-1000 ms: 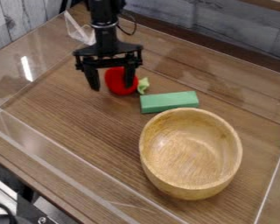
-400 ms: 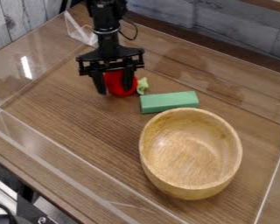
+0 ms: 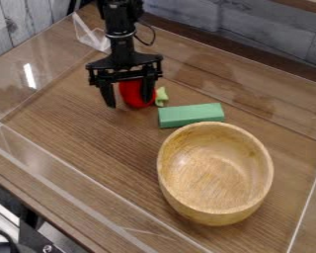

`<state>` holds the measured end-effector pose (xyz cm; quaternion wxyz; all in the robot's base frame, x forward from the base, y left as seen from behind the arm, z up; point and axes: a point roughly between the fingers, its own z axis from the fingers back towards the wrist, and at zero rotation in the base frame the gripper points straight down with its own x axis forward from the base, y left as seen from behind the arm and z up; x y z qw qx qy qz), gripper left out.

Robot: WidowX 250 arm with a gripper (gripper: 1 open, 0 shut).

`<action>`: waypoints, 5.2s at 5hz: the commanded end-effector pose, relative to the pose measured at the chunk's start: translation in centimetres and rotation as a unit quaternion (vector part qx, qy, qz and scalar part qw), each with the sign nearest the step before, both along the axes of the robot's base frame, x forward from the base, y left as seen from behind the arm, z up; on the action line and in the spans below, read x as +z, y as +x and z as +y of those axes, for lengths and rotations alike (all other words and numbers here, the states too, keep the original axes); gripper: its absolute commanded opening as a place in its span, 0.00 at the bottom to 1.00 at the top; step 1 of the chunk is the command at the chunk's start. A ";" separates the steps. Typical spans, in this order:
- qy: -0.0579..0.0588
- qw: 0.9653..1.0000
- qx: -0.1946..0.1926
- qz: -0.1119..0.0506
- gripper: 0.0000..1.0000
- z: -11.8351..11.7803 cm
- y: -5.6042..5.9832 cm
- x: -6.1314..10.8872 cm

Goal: Move the red fruit to the right

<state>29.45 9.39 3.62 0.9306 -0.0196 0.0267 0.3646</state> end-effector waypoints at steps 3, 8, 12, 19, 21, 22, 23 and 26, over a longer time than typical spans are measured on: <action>0.001 1.000 0.014 -0.022 1.00 0.3 1.2 1.5; -0.014 0.998 -0.012 -0.060 1.00 -1.7 1.1 7.9; -0.036 0.978 -0.195 -0.069 1.00 -9.9 -0.7 11.6; -0.048 0.934 -0.350 -0.044 1.00 -15.1 -3.2 8.7; -0.046 0.930 -0.362 -0.038 1.00 -15.3 -3.1 7.9; -0.042 0.930 -0.362 -0.040 1.00 -15.2 -2.7 7.6; -0.040 0.932 -0.359 -0.041 1.00 -15.0 -2.4 7.5; -0.044 0.943 -0.330 -0.021 1.00 -14.2 -2.2 5.7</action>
